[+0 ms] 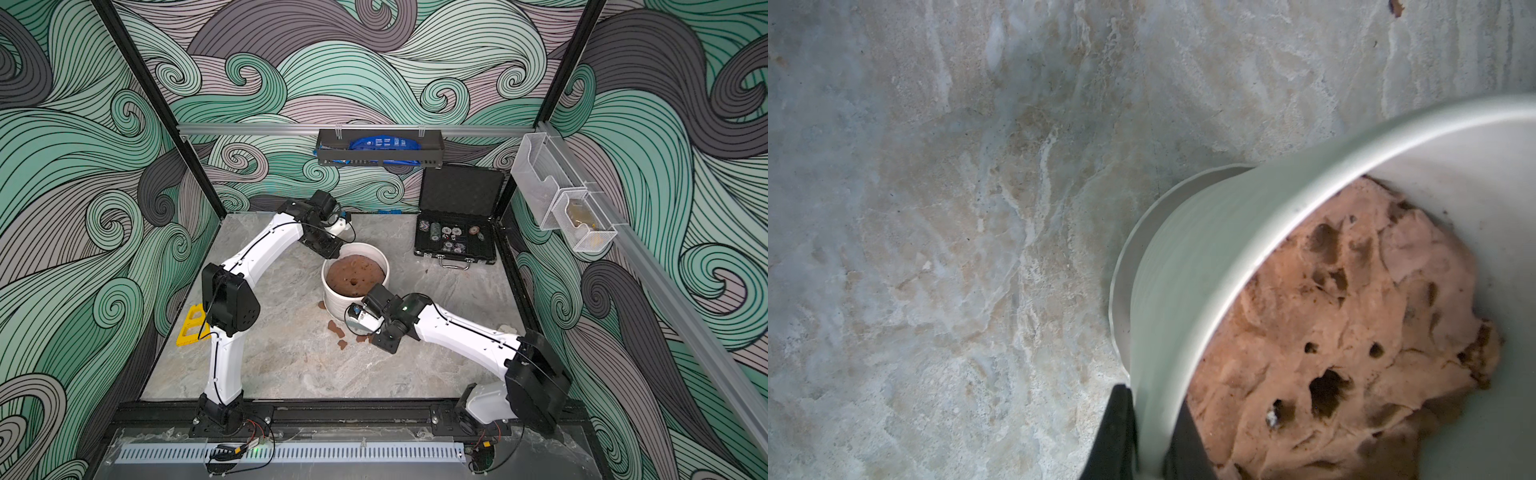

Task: Scrub the dried mud off the ceramic pot
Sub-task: Brush off the soil from the pot, then rotate the pot at the center of the board.

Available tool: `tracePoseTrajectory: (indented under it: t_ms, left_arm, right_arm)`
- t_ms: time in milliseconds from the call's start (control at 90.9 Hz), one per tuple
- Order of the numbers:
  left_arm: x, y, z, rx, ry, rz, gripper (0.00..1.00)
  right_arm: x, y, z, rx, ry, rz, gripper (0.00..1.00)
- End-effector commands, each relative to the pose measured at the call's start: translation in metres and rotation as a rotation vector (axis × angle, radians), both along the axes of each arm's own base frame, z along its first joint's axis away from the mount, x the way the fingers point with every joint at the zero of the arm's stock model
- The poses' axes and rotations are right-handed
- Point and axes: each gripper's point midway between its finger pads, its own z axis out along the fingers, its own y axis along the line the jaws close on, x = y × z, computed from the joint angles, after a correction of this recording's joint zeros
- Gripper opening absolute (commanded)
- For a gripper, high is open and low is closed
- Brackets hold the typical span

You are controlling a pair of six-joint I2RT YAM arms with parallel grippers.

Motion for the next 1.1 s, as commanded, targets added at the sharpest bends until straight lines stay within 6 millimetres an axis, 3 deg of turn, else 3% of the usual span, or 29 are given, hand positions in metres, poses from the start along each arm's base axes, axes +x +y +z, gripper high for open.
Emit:
tracePoseTrajectory:
  t_ms: [0,176,341,649,825,1089]
  left_arm:
    - [0.001,-0.018,-0.013,-0.080,0.030,-0.122,0.04]
    - [0.004,-0.019,-0.013,-0.067,-0.006,-0.222,0.04]
    - [0.012,-0.030,-0.005,-0.102,-0.080,-0.332,0.05]
    - [0.022,-0.035,-0.011,-0.073,-0.127,-0.451,0.07]
    - [0.022,-0.038,0.002,-0.092,-0.144,-0.458,0.10]
    - [0.023,-0.032,0.033,-0.092,-0.196,-0.392,0.23]
  right_arm:
    - [-0.003,0.021,0.033,0.147,-0.038,0.053,0.00]
    - [-0.001,0.031,0.062,0.269,-0.092,0.072,0.00]
    - [-0.006,0.034,0.073,0.312,-0.096,0.092,0.00]
    - [-0.015,0.033,0.084,0.389,-0.091,0.089,0.00]
    - [-0.015,0.033,0.083,0.384,-0.088,0.090,0.00]
    - [-0.014,0.031,0.088,0.388,-0.108,0.089,0.00]
